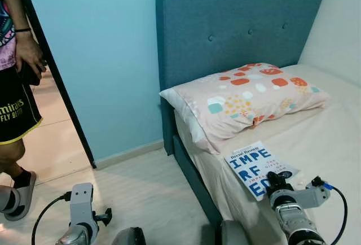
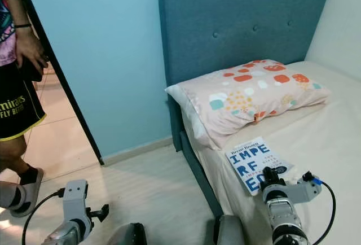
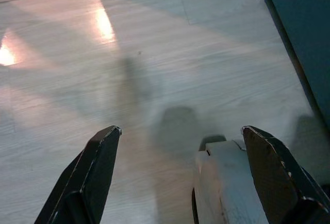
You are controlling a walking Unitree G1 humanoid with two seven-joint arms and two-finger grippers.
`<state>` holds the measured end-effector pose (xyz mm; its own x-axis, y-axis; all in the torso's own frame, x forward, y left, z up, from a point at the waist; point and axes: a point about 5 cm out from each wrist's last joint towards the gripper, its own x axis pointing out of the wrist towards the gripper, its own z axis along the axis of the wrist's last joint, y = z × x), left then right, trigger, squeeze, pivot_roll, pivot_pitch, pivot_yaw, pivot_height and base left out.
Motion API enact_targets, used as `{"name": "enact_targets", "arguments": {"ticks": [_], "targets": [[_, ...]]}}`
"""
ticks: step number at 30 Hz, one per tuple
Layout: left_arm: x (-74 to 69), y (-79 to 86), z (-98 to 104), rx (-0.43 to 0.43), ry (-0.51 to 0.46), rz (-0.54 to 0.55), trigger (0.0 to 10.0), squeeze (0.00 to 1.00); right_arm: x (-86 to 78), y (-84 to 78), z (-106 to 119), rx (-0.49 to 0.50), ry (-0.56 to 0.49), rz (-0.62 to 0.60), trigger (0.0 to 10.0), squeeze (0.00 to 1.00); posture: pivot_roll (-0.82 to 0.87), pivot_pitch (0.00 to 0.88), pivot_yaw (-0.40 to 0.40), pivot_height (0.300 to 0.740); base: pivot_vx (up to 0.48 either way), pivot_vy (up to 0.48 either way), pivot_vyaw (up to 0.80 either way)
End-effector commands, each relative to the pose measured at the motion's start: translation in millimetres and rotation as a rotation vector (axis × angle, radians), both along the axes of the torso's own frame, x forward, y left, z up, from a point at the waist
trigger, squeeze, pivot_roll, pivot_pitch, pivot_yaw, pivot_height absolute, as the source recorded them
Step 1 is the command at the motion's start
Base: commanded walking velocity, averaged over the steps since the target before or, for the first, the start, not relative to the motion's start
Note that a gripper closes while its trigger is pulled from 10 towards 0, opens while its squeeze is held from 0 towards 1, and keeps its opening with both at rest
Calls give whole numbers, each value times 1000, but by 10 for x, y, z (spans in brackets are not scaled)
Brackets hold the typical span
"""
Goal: Clean up the room
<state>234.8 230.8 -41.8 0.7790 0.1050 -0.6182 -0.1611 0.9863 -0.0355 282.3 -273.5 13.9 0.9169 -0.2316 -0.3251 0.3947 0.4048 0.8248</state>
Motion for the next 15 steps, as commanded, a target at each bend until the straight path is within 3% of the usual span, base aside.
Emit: {"name": "enact_targets", "arguments": {"ticks": [1,9,11,12,15], "targets": [[-45,9,-24,7,5,-7,10000,0,42,7,31,-7,6,14,10000,0,45,64,-7,549,0,0,0],[-69,-32,-51,-8,11,-10,10000,0,110,-123,165,-45,-5,29,10000,0,39,67,-17,549,0,0,0],[-57,-47,-46,-12,6,-11,10000,0,125,-154,192,-65,16,45,10000,424,39,66,-19,549,0,0,0],[-49,-56,-42,-16,2,-10,10000,0,135,-162,206,-75,24,55,10000,973,36,66,-21,549,0,0,0],[-37,-70,-37,-22,-2,-10,10000,0,141,-190,222,-102,51,60,10000,1000,32,63,-23,549,0,0,0]]}}
